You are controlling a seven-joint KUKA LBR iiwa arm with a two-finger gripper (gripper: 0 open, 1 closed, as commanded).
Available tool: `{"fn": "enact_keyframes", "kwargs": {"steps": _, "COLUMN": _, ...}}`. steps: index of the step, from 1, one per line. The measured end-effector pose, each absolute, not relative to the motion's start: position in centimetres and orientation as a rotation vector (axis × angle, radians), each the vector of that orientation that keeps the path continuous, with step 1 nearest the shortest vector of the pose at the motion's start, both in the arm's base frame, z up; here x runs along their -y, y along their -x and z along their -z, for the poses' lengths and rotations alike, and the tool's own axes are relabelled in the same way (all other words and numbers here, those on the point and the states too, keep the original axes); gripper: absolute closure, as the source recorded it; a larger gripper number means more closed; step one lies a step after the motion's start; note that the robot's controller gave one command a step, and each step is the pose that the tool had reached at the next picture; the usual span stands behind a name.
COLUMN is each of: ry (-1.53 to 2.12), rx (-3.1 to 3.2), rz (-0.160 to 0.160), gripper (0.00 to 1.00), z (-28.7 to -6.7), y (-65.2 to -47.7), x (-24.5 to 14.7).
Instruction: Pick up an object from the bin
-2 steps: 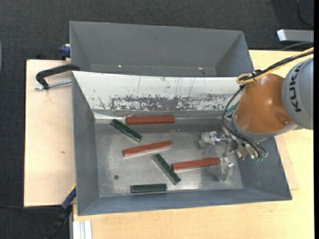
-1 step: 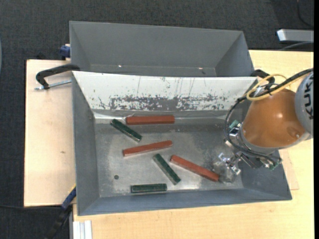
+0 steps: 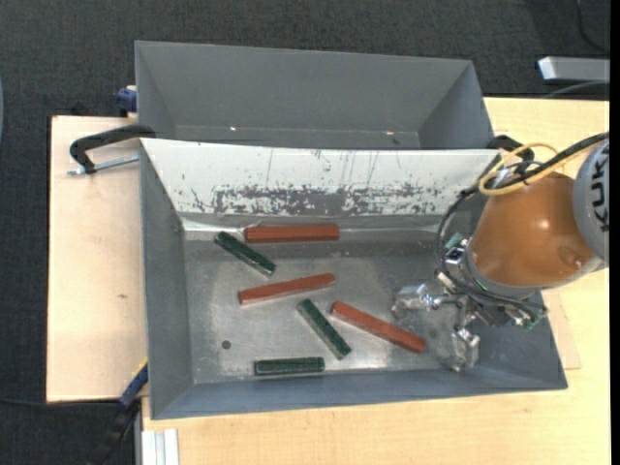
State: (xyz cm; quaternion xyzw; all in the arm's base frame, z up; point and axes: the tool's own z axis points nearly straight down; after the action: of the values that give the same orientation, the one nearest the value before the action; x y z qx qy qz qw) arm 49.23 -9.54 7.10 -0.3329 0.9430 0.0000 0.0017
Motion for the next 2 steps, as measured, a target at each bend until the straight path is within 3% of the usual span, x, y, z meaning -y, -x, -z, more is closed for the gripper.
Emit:
{"fn": "enact_keyframes", "kwargs": {"steps": 1, "ry": 1.045, "rx": -2.959, "rz": 0.0, "gripper": 0.0, "z": -7.1, "y": -49.2, "x": 9.5}}
{"fn": "enact_keyframes", "kwargs": {"steps": 2, "ry": 1.079, "rx": -2.947, "rz": 0.001, "gripper": 0.0, "z": -7.1, "y": -50.0, "x": 5.1}}
